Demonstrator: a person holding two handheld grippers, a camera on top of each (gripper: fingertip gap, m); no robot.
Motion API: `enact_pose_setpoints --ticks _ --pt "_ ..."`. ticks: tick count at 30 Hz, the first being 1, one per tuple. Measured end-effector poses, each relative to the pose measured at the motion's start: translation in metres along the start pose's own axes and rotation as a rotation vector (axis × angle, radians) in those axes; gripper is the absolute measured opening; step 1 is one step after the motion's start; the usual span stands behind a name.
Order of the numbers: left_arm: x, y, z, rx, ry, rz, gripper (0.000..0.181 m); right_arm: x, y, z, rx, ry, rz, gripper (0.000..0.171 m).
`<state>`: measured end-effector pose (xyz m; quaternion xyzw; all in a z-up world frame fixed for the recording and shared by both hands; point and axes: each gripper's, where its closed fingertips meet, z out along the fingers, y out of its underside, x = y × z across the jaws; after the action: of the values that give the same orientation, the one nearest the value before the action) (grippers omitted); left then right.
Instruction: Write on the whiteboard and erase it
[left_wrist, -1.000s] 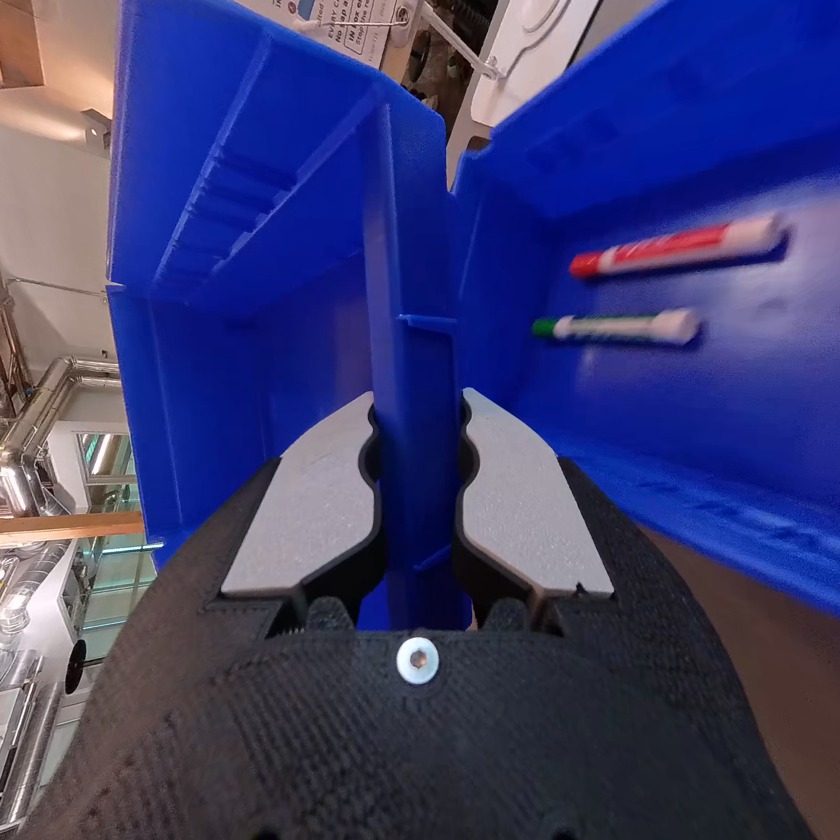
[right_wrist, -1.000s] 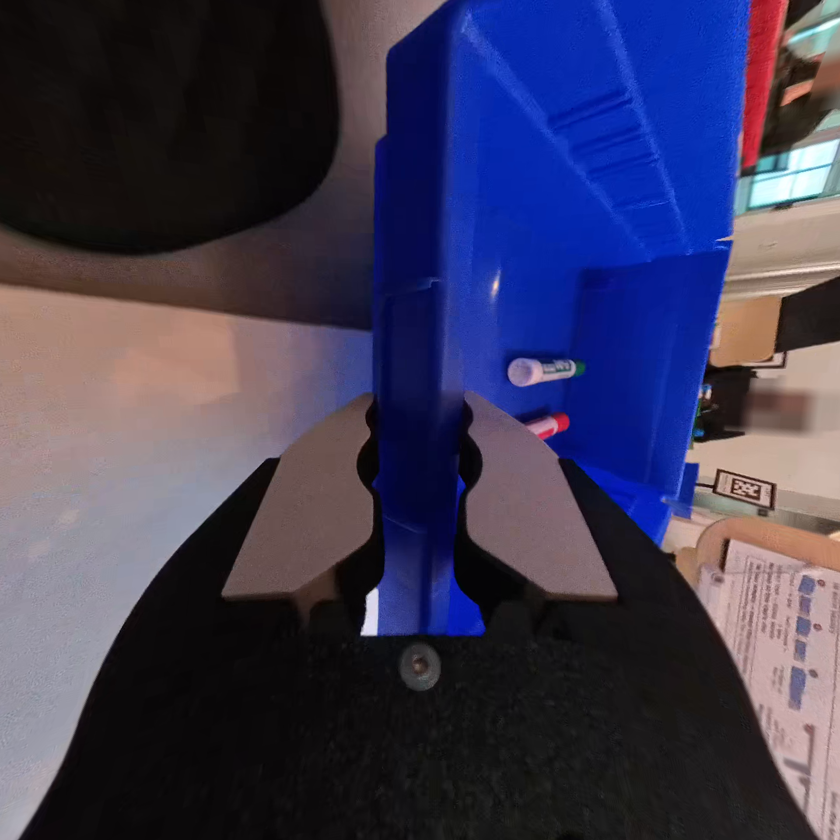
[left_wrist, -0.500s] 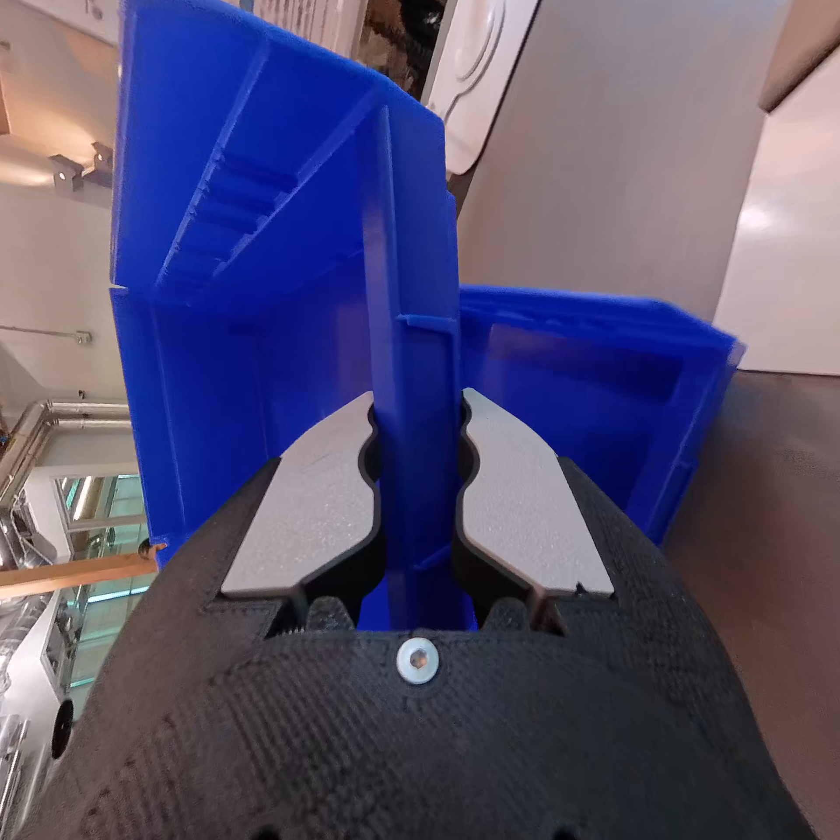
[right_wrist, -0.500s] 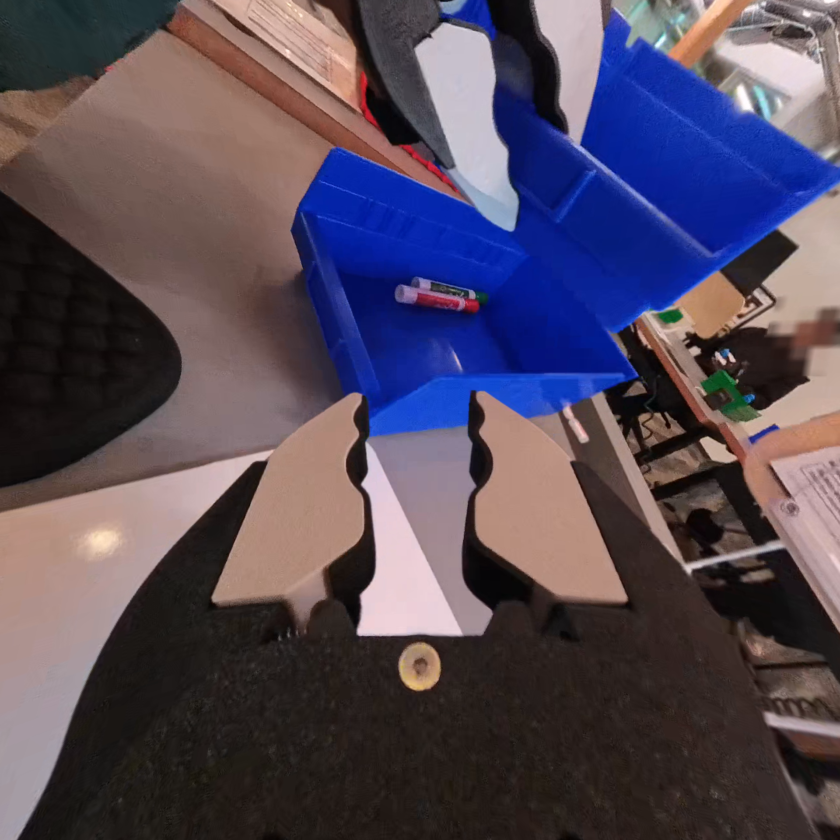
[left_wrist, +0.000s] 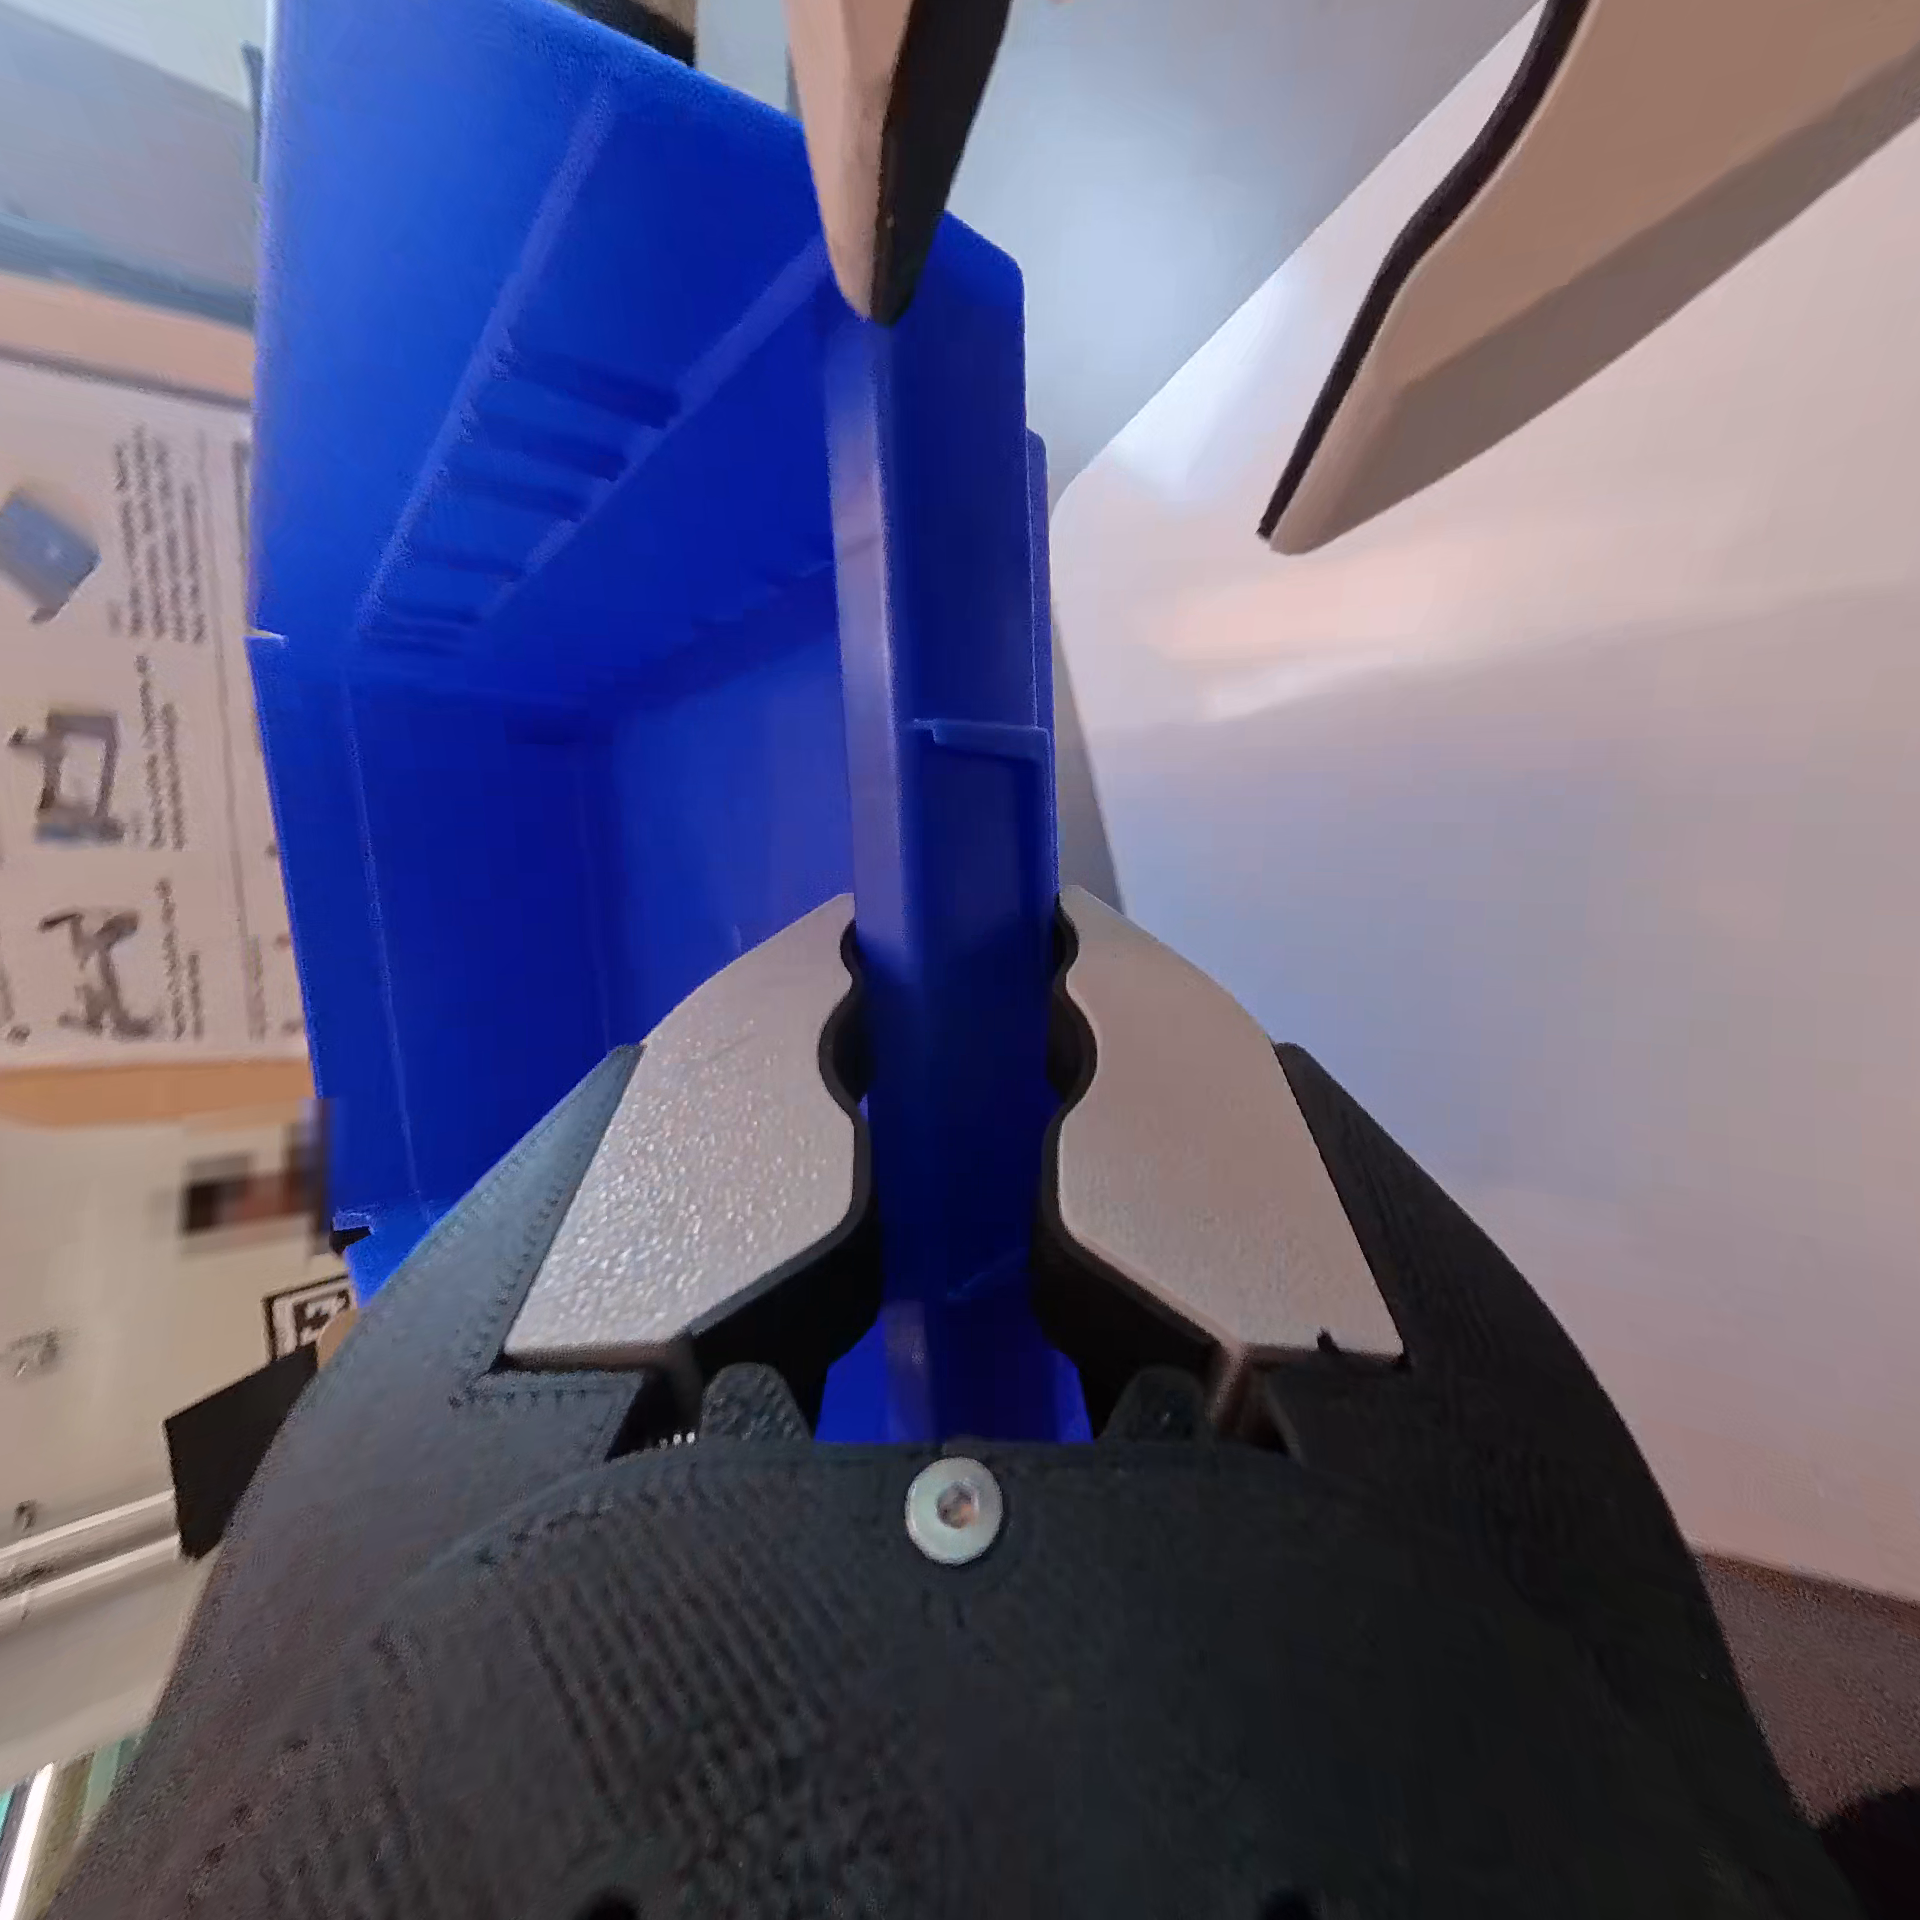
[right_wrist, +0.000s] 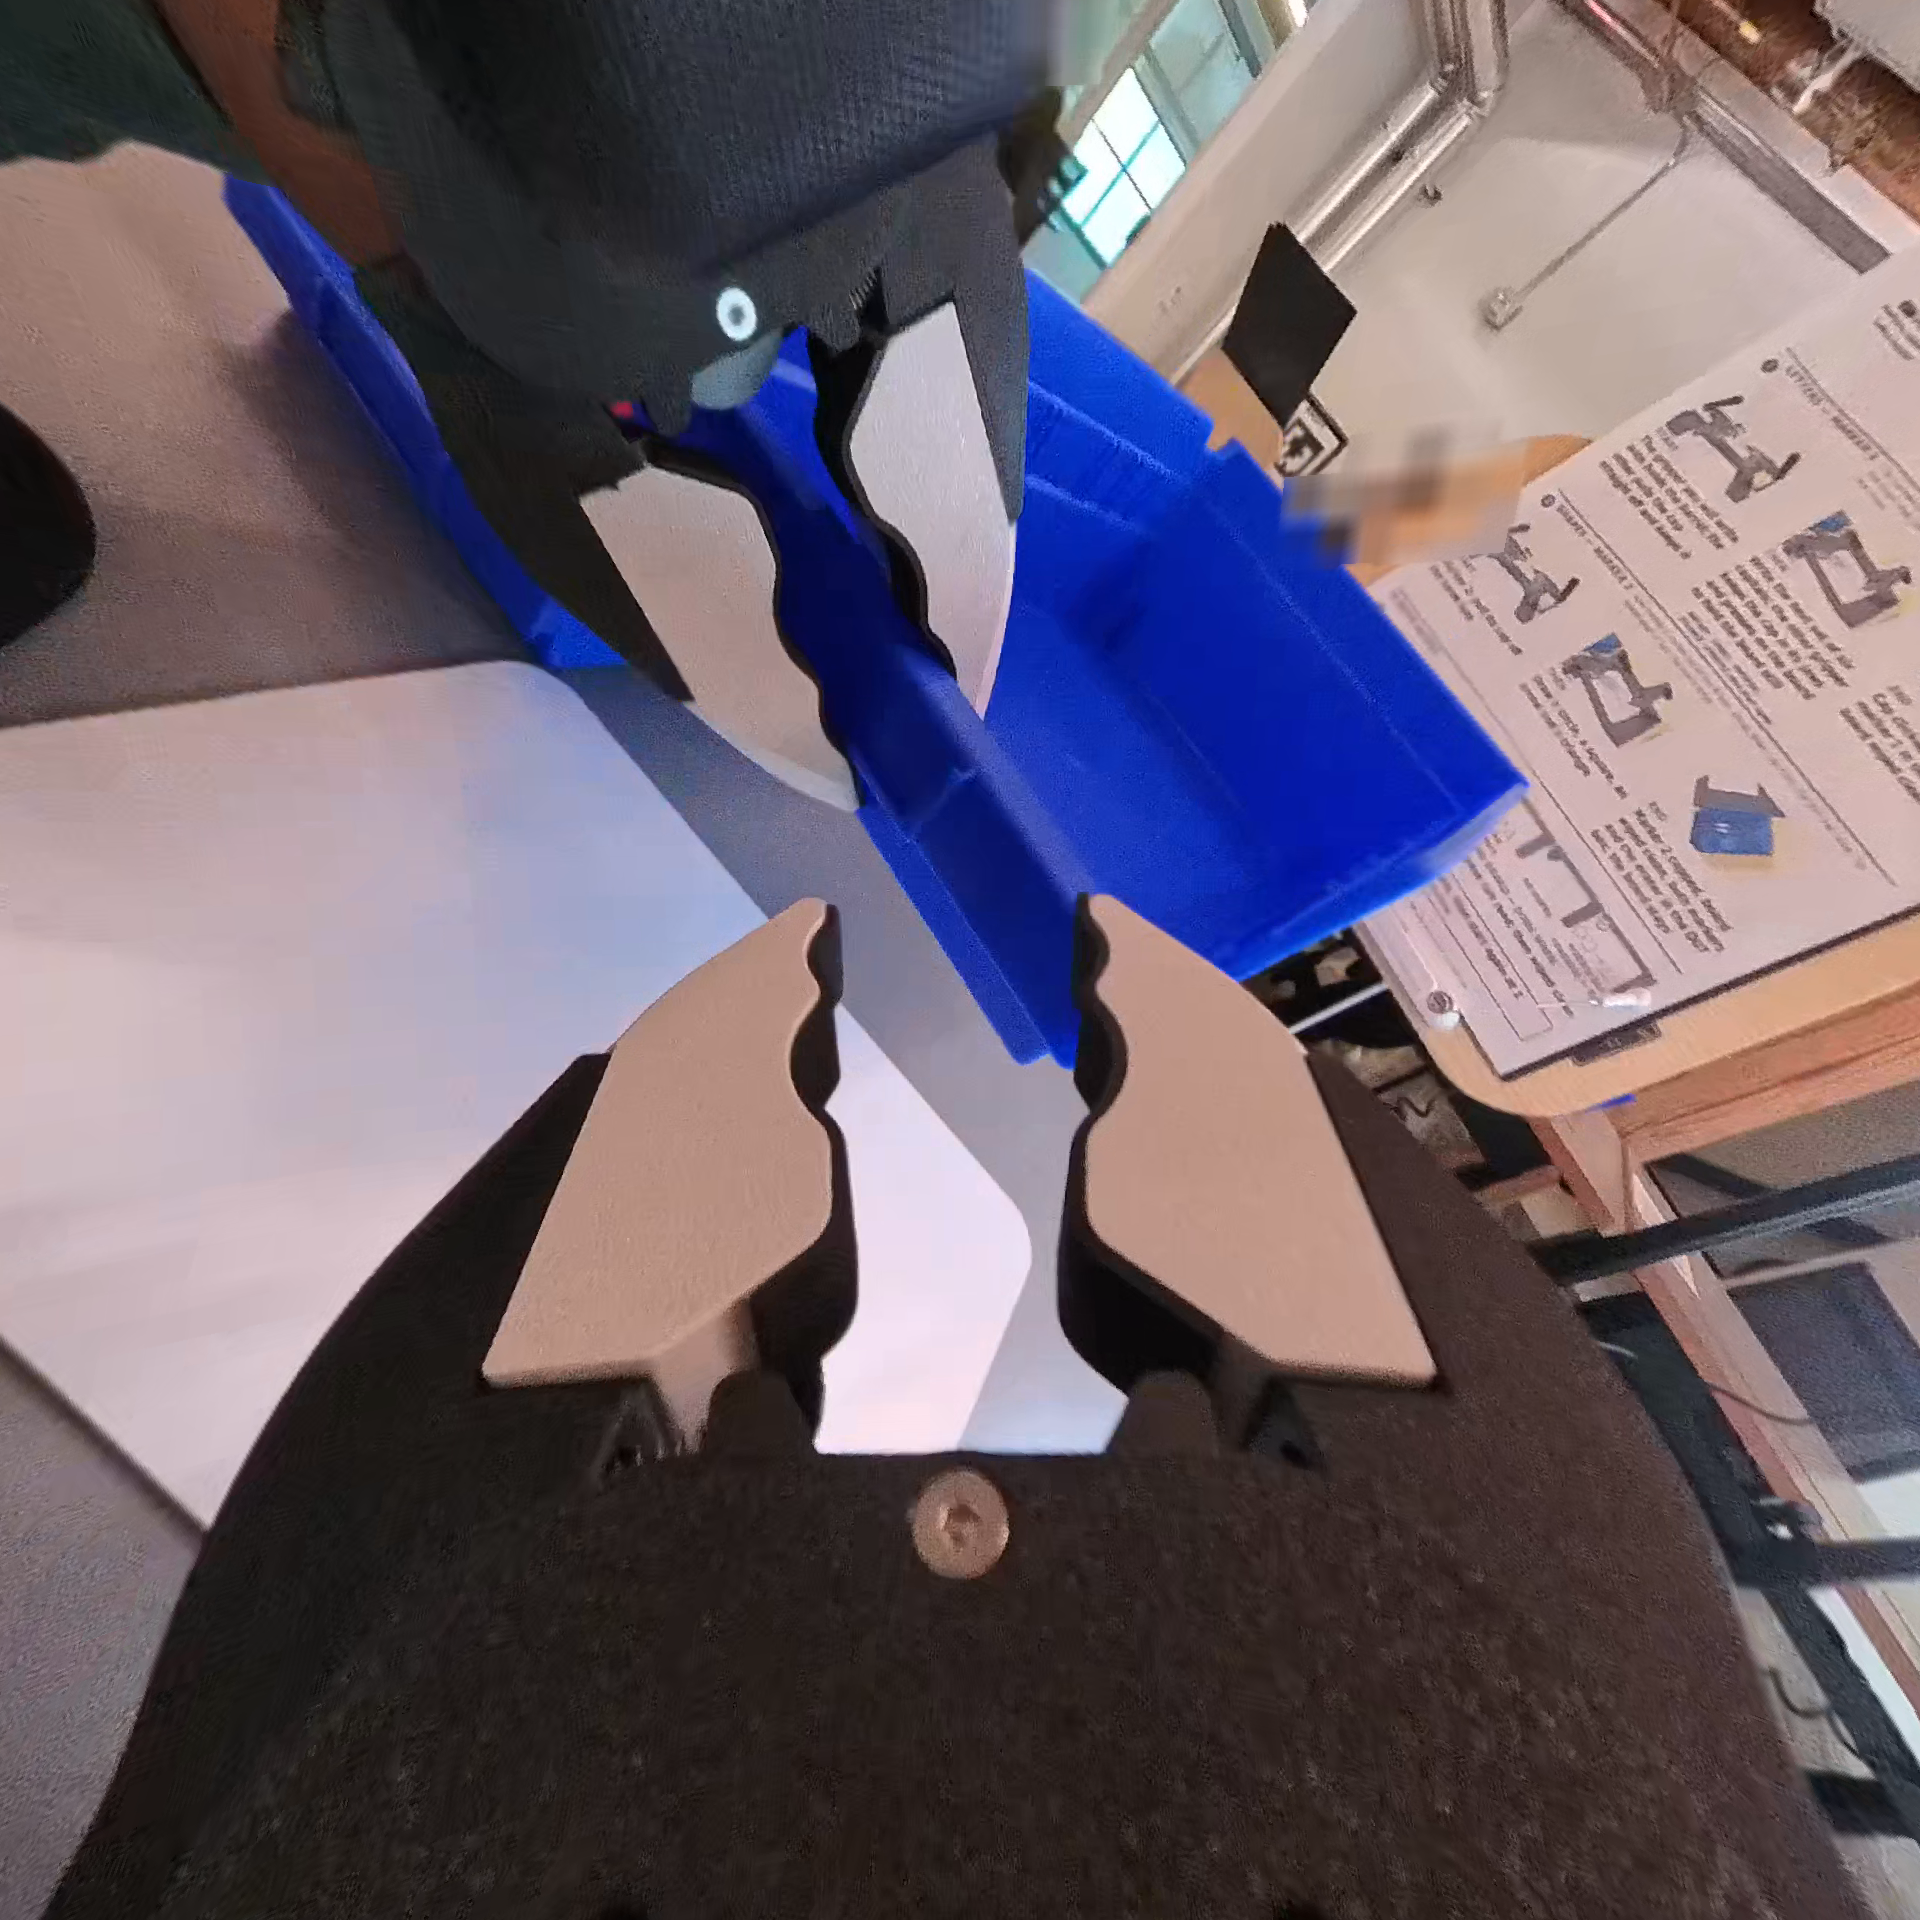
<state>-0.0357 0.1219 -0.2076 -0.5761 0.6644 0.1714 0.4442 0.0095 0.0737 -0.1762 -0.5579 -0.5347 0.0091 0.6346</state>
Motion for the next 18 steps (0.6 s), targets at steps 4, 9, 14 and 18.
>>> enact_pose_setpoints --ticks 4,9,14,18 --pt "0.037 -0.024 0.020 0.032 0.128 0.020 0.030 -0.003 0.019 -0.026 -0.015 0.007 0.038 0.040" --pt "0.082 -0.037 0.036 0.087 0.239 0.037 0.031 -0.014 0.035 -0.047 -0.043 -0.019 0.067 0.039" --pt "0.094 -0.042 0.030 0.192 0.201 0.144 0.054 -0.035 0.054 -0.039 -0.155 -0.115 0.015 0.041" --pt "0.081 -0.040 -0.010 0.311 0.183 -0.013 0.054 -0.052 0.058 -0.029 -0.239 -0.180 -0.036 0.046"
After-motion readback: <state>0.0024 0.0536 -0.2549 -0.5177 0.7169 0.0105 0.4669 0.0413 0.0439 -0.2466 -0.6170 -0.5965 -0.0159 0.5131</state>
